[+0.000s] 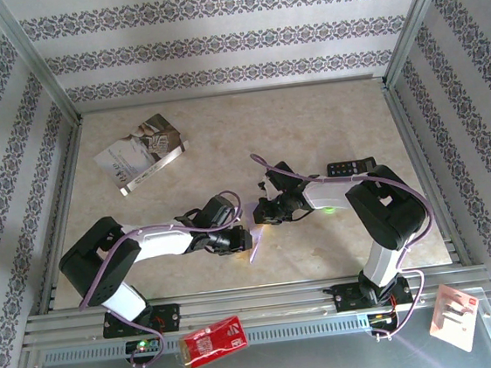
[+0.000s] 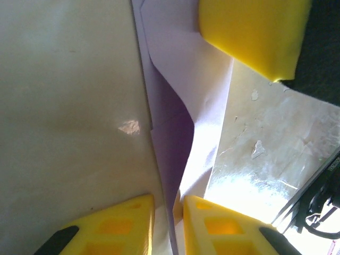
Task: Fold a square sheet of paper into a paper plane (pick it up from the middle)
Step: Fold the wing for the fifth time at the center of the table.
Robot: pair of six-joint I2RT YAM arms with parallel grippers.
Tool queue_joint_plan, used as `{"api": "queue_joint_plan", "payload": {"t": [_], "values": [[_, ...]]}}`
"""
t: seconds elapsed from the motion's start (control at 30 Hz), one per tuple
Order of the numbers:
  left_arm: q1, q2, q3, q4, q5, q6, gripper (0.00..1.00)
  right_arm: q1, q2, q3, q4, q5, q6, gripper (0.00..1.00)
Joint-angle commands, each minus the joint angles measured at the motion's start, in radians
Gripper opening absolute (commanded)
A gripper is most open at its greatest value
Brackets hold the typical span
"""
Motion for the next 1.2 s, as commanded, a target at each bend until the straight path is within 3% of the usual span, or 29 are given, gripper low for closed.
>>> {"api": "queue_joint_plan", "payload": {"t": [0.0, 0.43, 0.57, 0.8, 1.17], "values": [[-0.012, 0.006, -0.031, -0.038, -0.001, 0.001, 0.21, 0.001, 0.024, 0.018, -0.027, 0.017, -0.027, 0.14], [-0.023, -0.158, -0.005, -0.110, -0.016, 0.037, 0.27, 0.000, 0.037, 0.019, -0.028, 0.016, -0.027, 0.13], [-0.046, -0.201, 0.029, -0.102, -0.023, 0.073, 0.18, 0.001, 0.037, 0.018, -0.028, 0.017, -0.025, 0.13], [-0.078, -0.118, 0.083, 0.011, 0.042, 0.055, 0.10, -0.001, 0.039, 0.018, -0.026, 0.019, -0.024, 0.13], [-0.058, -0.022, 0.080, 0.033, -0.005, 0.079, 0.07, 0.001, 0.036, 0.017, -0.026, 0.017, -0.023, 0.13]]}}
